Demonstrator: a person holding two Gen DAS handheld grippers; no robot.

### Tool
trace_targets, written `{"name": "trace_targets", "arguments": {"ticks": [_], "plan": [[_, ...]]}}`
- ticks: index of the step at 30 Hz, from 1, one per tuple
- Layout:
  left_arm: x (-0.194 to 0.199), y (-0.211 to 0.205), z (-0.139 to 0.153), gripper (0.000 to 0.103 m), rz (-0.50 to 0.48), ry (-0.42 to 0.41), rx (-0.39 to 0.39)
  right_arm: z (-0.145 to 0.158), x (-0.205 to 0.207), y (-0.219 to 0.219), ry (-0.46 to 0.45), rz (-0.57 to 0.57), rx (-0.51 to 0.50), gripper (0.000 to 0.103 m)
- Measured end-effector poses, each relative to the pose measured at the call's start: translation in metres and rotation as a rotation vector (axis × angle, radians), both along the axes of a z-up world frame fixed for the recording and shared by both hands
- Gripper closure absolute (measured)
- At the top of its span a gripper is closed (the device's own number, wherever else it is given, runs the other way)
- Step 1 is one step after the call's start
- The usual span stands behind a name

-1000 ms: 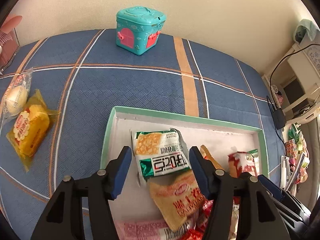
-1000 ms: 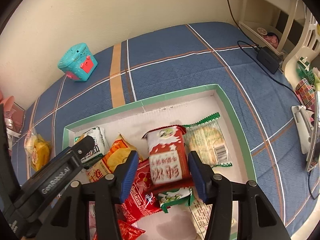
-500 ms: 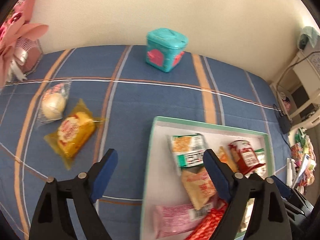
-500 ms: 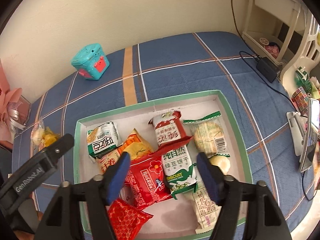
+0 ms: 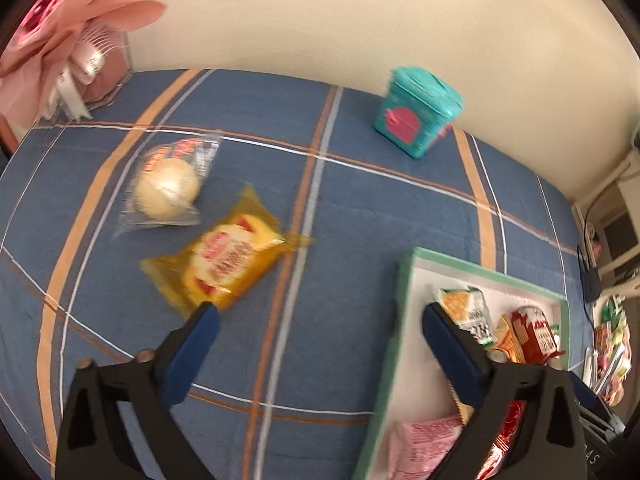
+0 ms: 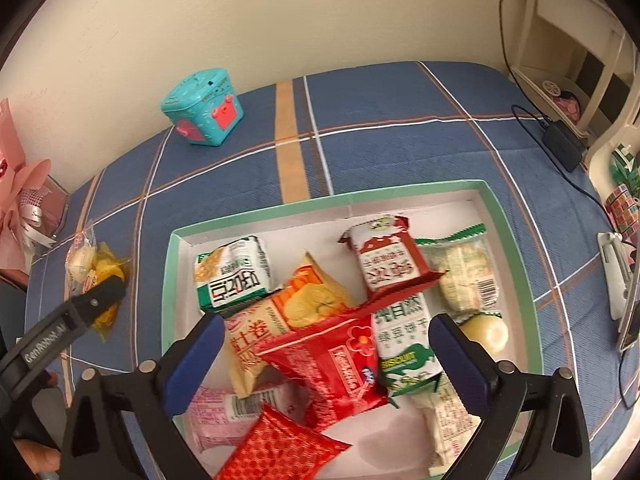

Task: Organize snacks
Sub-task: 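Withdraw both tools from the tray toward the last two snacks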

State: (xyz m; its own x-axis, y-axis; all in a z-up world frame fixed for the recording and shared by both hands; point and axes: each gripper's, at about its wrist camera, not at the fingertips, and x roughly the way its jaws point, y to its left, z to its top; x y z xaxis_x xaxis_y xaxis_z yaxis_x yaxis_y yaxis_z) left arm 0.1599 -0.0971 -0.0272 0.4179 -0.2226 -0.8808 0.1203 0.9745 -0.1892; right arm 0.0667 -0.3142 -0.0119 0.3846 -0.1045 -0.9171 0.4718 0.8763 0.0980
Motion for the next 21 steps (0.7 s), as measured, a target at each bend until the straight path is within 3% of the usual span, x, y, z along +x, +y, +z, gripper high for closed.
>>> {"name": "trace_targets", "arguments": {"ticks": [7,12,17,21], "plan": [[0.005,0.04,0.015,0.0,-0.037,-0.072,-0.004,0.014,0.017,0.035,-0.05,0.081,-0.009,0.0],[0.023,0.082,0.016,0.0,-0.035,-0.025,-0.087,0.019,0.037,0.073,-0.065,0.172,-0.01,0.0],[0.046,0.127,0.019,0.001,0.035,-0.004,-0.005,0.011,0.065,0.119,-0.045,0.245,0.003,0.0],[0.063,0.151,0.021,0.001,0.035,0.012,-0.002,-0.003,0.093,0.149,-0.026,0.258,0.086,0.0]]}}
